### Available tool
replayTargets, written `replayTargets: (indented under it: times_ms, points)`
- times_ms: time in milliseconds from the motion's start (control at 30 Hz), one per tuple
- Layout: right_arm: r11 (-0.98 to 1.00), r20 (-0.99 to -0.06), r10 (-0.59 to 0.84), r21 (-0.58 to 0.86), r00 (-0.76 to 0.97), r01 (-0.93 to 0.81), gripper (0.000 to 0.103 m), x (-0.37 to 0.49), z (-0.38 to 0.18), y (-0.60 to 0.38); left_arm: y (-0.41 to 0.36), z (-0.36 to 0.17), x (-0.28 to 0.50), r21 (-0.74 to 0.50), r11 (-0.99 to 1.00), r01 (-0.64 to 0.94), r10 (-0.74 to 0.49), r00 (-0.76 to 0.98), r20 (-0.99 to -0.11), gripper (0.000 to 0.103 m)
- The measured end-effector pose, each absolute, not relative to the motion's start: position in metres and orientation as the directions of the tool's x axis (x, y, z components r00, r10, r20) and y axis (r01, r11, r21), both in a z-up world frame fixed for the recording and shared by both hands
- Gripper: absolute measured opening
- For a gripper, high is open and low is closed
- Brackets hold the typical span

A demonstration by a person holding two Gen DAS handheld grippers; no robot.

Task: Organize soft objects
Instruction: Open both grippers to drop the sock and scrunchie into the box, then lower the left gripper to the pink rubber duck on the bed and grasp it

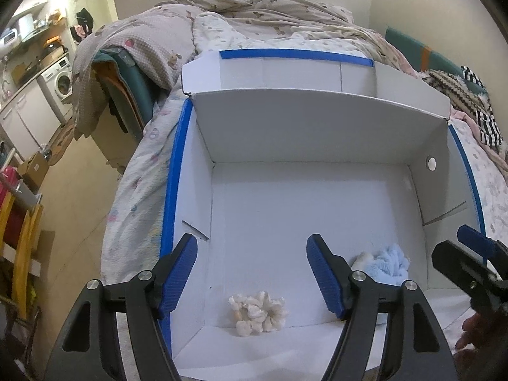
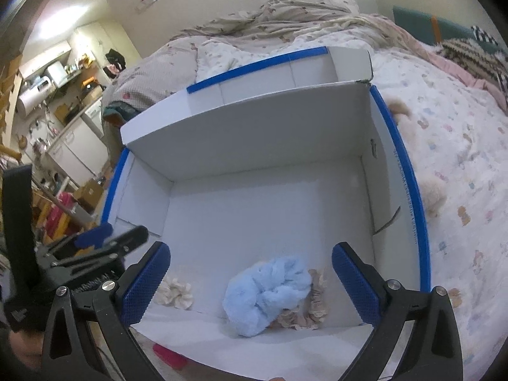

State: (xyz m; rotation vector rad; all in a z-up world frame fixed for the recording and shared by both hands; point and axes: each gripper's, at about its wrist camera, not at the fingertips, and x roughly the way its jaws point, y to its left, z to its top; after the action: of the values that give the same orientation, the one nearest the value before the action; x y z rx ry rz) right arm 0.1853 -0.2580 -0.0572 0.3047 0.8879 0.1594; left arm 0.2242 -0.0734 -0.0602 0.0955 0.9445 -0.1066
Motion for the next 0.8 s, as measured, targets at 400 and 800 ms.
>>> replayTargets:
  times_ms: [400,800]
  points:
    - [0.963,-0.769,0.228,0.267,0.597,-0.024,0.103,0.176,-0.060,-0.247,-0.061,-0.050,0.204,0.045,0.992,0.116,-0.032,0.592,-0.806,0.069]
    - [0.956,-0.748,0.221,0.293,0.626,0.012,0.103,0.154,-0.051,-0.253,-0.040,-0.037,0.178,0.032,0.993,0.112,-0.039,0.579,-0.815,0.069]
